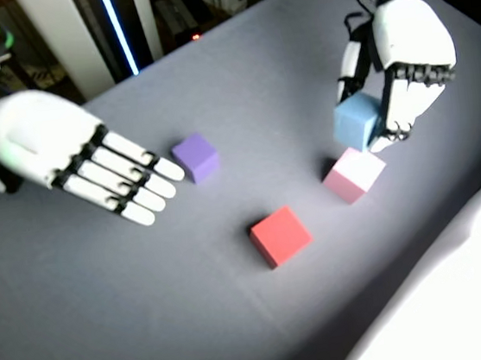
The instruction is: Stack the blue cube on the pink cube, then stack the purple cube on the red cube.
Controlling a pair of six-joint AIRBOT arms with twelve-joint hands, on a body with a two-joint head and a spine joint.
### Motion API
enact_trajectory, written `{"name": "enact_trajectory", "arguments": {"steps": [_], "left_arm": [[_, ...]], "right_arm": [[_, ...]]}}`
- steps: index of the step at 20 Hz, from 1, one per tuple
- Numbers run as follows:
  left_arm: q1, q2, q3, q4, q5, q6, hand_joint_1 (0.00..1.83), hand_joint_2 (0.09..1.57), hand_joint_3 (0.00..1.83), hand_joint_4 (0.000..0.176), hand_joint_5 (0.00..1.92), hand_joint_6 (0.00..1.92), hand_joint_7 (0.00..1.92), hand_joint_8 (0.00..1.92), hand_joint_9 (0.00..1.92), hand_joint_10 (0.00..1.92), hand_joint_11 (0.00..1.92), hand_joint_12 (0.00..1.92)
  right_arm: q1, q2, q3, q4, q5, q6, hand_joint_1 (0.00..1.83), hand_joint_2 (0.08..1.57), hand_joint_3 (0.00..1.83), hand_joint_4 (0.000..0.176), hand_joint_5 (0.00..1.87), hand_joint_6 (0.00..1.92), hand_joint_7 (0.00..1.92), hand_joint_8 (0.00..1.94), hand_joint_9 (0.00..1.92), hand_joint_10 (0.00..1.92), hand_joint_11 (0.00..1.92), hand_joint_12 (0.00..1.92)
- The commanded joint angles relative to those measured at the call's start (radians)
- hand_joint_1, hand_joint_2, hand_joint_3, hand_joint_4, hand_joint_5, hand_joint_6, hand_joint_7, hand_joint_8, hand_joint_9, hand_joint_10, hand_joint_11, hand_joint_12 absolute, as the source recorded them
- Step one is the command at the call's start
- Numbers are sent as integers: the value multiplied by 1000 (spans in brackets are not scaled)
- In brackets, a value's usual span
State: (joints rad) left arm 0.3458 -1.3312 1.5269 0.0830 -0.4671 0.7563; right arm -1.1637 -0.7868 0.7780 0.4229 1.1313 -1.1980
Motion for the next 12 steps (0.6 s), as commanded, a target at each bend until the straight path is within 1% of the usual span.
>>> {"name": "enact_trajectory", "arguments": {"steps": [1,2,3,4,6,7,8,9,10,11,12], "left_arm": [[-16,-2,10,-17,-88,8,1194,1266,0,0,684,1164,770,1662,1043,1861,1147,1921],[-16,-17,29,-31,-68,13,1201,1259,0,0,697,1139,777,1637,1012,1823,1107,1921],[-16,-25,41,-38,-56,13,1205,1252,0,0,707,1136,788,1608,934,1769,1013,1921],[-16,-38,61,-50,-39,13,1206,1251,0,0,708,1132,792,1603,942,1764,1023,1921],[-18,-52,83,-65,-20,13,1201,1256,0,0,695,1160,783,1610,859,1769,937,1921],[-18,-56,89,-73,-15,13,1198,1260,1,0,676,1188,786,1604,851,1755,915,1921],[-17,-58,93,-77,-11,13,1189,1249,0,0,684,1245,808,1501,755,1557,759,1884],[-14,-60,95,-79,-10,13,1189,1256,3,0,695,1361,743,1491,910,1848,1007,1914],[-11,-60,94,-82,-10,13,1185,1277,5,0,635,1265,755,1626,944,1862,1041,1920],[-9,-60,93,-82,-12,13,1172,1281,2,0,558,1420,794,1493,780,1573,822,1880],[-8,-61,91,-82,-13,13,994,1203,0,0,330,1052,515,1058,575,1298,547,1788]], "right_arm": [[2,1,6,-11,115,6,806,1278,0,0,0,0,0,0,0,0,4,2],[2,0,6,-11,115,8,807,1281,0,0,0,0,0,0,0,0,0,0],[2,0,7,-11,115,8,811,1284,1,0,0,0,0,0,0,0,0,0],[2,-1,7,-11,114,8,808,1283,1,0,0,0,0,0,0,0,0,0],[2,-2,8,-11,114,10,821,1286,2,0,0,0,0,0,0,0,0,0],[2,-2,8,-11,113,10,809,1288,2,0,0,0,0,0,0,0,0,0],[2,-2,8,-11,112,10,813,1290,3,0,0,0,0,0,0,0,0,0],[2,-2,8,-11,112,11,813,1290,3,0,0,0,0,0,0,0,0,0],[2,-2,8,-11,112,11,803,1293,4,0,0,0,0,0,0,0,0,0],[2,-2,8,-11,111,11,777,1299,6,0,0,0,0,0,0,0,6,3],[2,-2,8,-11,111,11,760,1303,6,0,0,0,0,0,0,0,0,0]]}}
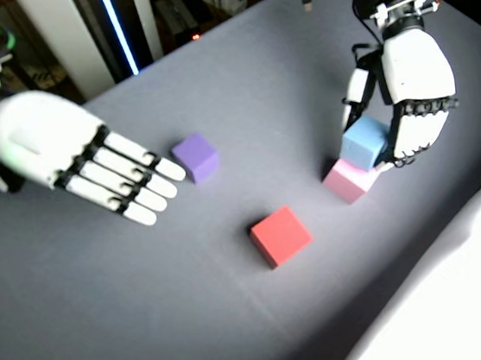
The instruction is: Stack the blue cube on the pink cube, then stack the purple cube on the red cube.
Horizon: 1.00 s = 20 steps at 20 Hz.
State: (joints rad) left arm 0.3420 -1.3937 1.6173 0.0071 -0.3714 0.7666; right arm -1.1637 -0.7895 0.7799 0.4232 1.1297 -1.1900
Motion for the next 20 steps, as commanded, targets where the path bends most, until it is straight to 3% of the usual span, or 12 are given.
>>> {"name": "enact_trajectory", "arguments": {"steps": [1,3,5,7,9,10,11,15,16,17,18,20], "left_arm": [[-4,2,-1,-6,-111,3,882,1190,0,0,206,806,416,783,461,1143,382,1723],[-1,3,-3,-6,-116,3,785,1177,0,4,74,576,289,446,266,898,116,1696],[4,7,-6,-6,-123,-4,726,1151,0,45,32,321,239,117,140,599,4,1579],[14,14,-11,-6,-139,-21,664,1133,0,96,3,128,113,12,16,397,0,1304],[23,24,-23,-6,-158,-21,652,1100,0,113,0,11,11,0,0,46,0,847],[30,35,-36,-6,-178,-21,621,1071,0,147,0,1,1,0,0,8,0,390],[41,51,-53,-7,-205,-21,599,1052,0,166,0,0,0,0,0,1,0,77],[126,167,-194,-9,-412,-22,479,1007,0,176,0,0,0,0,0,0,0,0],[171,204,-239,-8,-487,-40,287,1073,16,176,0,0,0,0,0,0,0,0],[214,236,-272,-8,-552,-58,287,1073,16,176,0,0,0,0,0,0,0,0],[250,261,-300,-8,-609,-77,94,1144,17,176,0,0,0,0,0,0,0,0],[317,311,-354,-8,-692,-90,3,1258,19,156,0,0,0,0,0,0,0,0]], "right_arm": [[2,1,6,-11,112,3,769,1305,6,0,0,0,0,0,0,0,0,0],[2,1,6,-11,112,3,778,1303,4,0,0,0,0,0,0,0,1,0],[2,0,6,-11,112,4,779,1301,3,0,0,0,0,0,0,0,0,0],[2,0,6,-11,111,5,800,1292,0,0,0,0,0,0,0,0,0,0],[2,0,6,-11,111,7,843,1285,0,0,0,0,0,0,0,0,0,0],[2,0,5,-14,111,11,813,1276,0,0,0,0,0,0,0,0,0,0],[2,0,5,-21,111,19,820,1271,0,0,0,0,0,0,0,0,0,0],[3,0,13,-92,110,111,632,1232,0,0,0,0,0,0,0,0,0,0],[5,-1,17,-110,106,132,569,1188,0,0,0,0,0,0,0,0,0,0],[11,-1,20,-127,98,150,569,1188,0,0,0,0,0,0,0,0,0,0],[22,-4,23,-143,84,160,591,1160,0,0,0,0,0,0,0,0,0,0],[47,-21,37,-164,44,165,638,1130,0,0,0,0,0,0,0,0,0,0]]}}
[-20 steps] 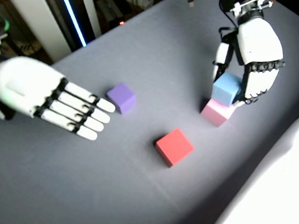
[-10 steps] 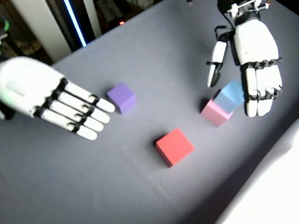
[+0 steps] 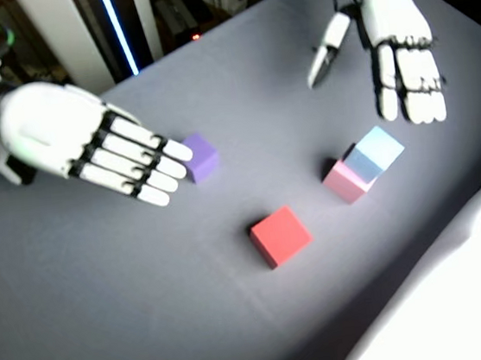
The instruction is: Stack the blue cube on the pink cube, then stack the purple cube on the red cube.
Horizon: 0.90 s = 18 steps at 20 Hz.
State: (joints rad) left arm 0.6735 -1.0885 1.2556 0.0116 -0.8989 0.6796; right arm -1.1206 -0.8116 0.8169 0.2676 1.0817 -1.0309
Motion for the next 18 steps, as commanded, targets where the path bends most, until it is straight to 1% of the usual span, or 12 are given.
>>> {"name": "enact_trajectory", "arguments": {"steps": [1,2,3,4,6,8,12,13,14,15,16,18], "left_arm": [[6,22,-11,-12,-179,-3,30,1288,18,146,0,0,0,0,0,0,0,0],[43,48,-38,-10,-208,-4,53,1283,9,170,0,0,0,0,0,0,0,0],[71,63,-58,-10,-232,-4,137,1310,13,175,0,0,0,0,0,0,0,0],[99,78,-75,-10,-256,-8,194,1312,8,176,0,0,0,0,0,0,0,0],[139,97,-101,-19,-294,-14,197,1289,0,175,0,0,0,0,0,0,0,0],[168,113,-122,-21,-327,-14,148,1312,8,134,0,0,0,0,0,0,0,0],[183,121,-131,-22,-338,-14,222,1338,7,92,0,0,0,0,0,0,0,0],[185,122,-133,-22,-338,-16,198,1332,2,96,0,0,0,0,0,0,0,0],[188,123,-134,-23,-339,-17,198,1332,2,96,0,0,0,0,0,0,0,0],[193,124,-134,-28,-339,-20,174,1331,2,92,0,0,0,0,0,0,0,0],[198,125,-134,-33,-339,-22,201,1338,3,87,0,0,0,0,0,0,0,0],[208,127,-134,-41,-343,-26,207,1334,0,84,0,0,0,0,0,0,0,0]], "right_arm": [[16,-10,9,-17,77,9,600,1056,78,0,0,0,0,0,0,0,0,310],[39,-32,28,-31,43,22,615,1064,49,0,0,0,1,1,8,4,0,519],[60,-53,47,-42,18,36,629,1067,20,0,0,0,0,0,1,0,0,458],[81,-73,64,-48,-8,45,688,1060,7,0,0,0,0,0,0,0,0,91],[116,-109,95,-52,-62,46,751,1044,0,0,0,0,0,0,0,0,54,30],[145,-143,128,-51,-123,46,821,1064,0,0,0,0,35,3,17,29,0,913],[173,-163,151,-46,-184,26,885,1104,13,0,0,0,67,16,42,19,0,703],[189,-172,157,-44,-207,6,905,1190,9,0,177,69,361,144,157,356,0,1116],[202,-181,166,-44,-223,1,905,1190,9,0,177,69,361,144,157,356,0,1116],[220,-197,180,-44,-241,1,1004,1219,8,0,442,187,611,385,361,913,74,1686],[233,-208,189,-44,-251,1,1160,1247,5,0,538,1184,825,1127,680,1215,490,1800],[253,-214,195,-48,-252,1,1195,1269,3,0,618,1295,808,1540,884,1580,852,1868]]}}
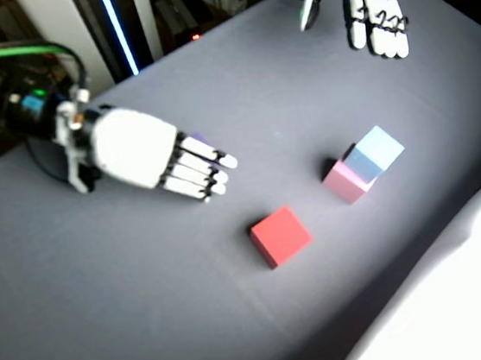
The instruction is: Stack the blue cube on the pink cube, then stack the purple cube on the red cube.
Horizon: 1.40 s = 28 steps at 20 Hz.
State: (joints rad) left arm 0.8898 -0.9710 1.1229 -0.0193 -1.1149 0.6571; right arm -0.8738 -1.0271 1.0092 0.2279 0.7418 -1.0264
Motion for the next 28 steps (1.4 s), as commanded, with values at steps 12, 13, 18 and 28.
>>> {"name": "enact_trajectory", "arguments": {"steps": [12,13,18,28], "left_arm": [[41,18,-14,-47,-151,-4,245,1340,0,87,0,0,0,0,0,0,0,0],[44,17,-14,-49,-154,-6,245,1340,0,87,0,0,0,0,0,0,0,0],[54,8,-10,-55,-161,-12,324,1367,6,49,0,0,0,0,0,0,0,0],[52,-15,6,-55,-187,-29,326,1375,1,47,0,0,0,0,0,0,0,0]], "right_arm": [[224,31,70,15,124,-89,1300,1258,0,0,591,1405,741,1406,765,1560,712,1790],[242,24,82,25,116,-100,1300,1258,0,0,591,1405,741,1406,765,1560,712,1790],[362,-34,183,107,19,-187,1335,1247,0,0,657,1322,712,1393,736,1591,605,1810],[406,-147,358,292,-155,-282,1125,1304,7,0,561,1515,731,1495,621,1309,502,1771]]}}
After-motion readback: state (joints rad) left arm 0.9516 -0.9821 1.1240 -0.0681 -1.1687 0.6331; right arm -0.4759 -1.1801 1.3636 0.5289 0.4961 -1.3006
